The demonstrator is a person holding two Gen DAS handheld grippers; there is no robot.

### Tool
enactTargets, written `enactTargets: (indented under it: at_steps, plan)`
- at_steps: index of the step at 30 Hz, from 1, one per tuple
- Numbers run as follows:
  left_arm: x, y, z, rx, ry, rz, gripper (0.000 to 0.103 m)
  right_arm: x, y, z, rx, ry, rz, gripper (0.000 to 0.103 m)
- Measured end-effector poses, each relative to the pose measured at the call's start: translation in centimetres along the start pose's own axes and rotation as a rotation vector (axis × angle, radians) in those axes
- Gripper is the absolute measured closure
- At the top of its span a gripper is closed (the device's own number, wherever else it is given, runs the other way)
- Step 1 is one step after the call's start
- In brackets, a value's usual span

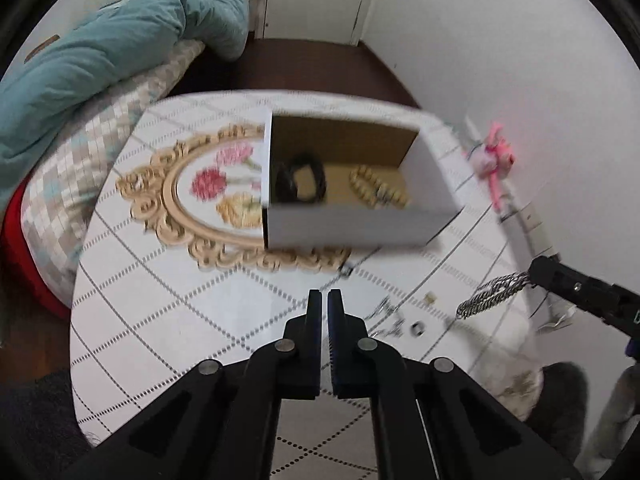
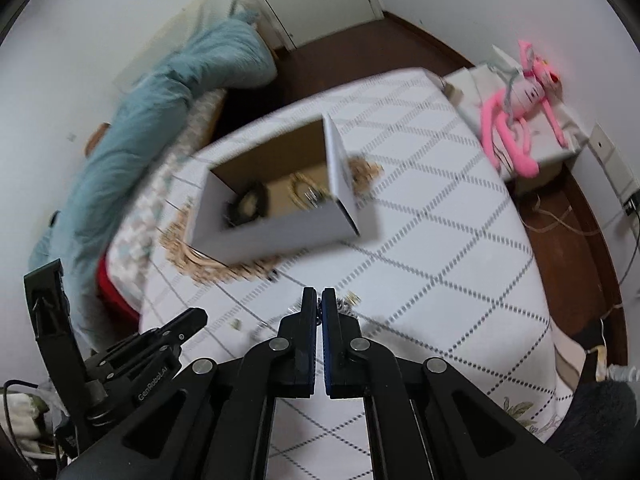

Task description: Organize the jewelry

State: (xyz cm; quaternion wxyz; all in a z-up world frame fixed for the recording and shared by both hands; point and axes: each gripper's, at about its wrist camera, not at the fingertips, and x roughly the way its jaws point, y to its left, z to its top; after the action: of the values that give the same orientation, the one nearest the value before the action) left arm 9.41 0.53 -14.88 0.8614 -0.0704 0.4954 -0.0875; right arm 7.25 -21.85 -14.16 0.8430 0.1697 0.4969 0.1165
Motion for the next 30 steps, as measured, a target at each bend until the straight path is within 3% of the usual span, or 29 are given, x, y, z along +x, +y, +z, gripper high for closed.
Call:
enactTargets:
  at_steps: [8,15,19,22,25,27,30]
  plan:
    - [-1.6,0.6,7.6,-0.002,-0.050,-0.051,0.102,-3.7,4.1,5.9,-0.101,-0.100,0.071,0.100]
    - [0.6,1.4,12.0,-0.016,-0.028,-0.035,0.102,-1.1,6.4,10.7,-0.178,-0.104,0.026,0.100]
    - [0.2,1.9,11.0,-0.040,-0.025,-0.041,0.099,-0.1,6.6,10.9,-0.189,-0.088,0.028,0.100]
    - [0.0,2.0,9.3,-0.038,-0.009,0.012,0.095,-0.3,6.2,9.9,-0.176,-0.073,0.057,0.100]
    - [-0.1,1.8,7.0,-0.018,-0.010,0.060,0.076,-0.5,5.6,8.1,-0.161,-0.057,0.076,0.100]
    - [0.0,1.7,5.1,-0.021,-0.005,0.073,0.051,-0.6,5.1,6.9,-0.150,-0.045,0.080,0.100]
    - [1.2,1.6,1.8,-0.011,0.027,0.100,0.050,-0.6,4.2,4.8,-0.131,-0.024,0.071,0.101]
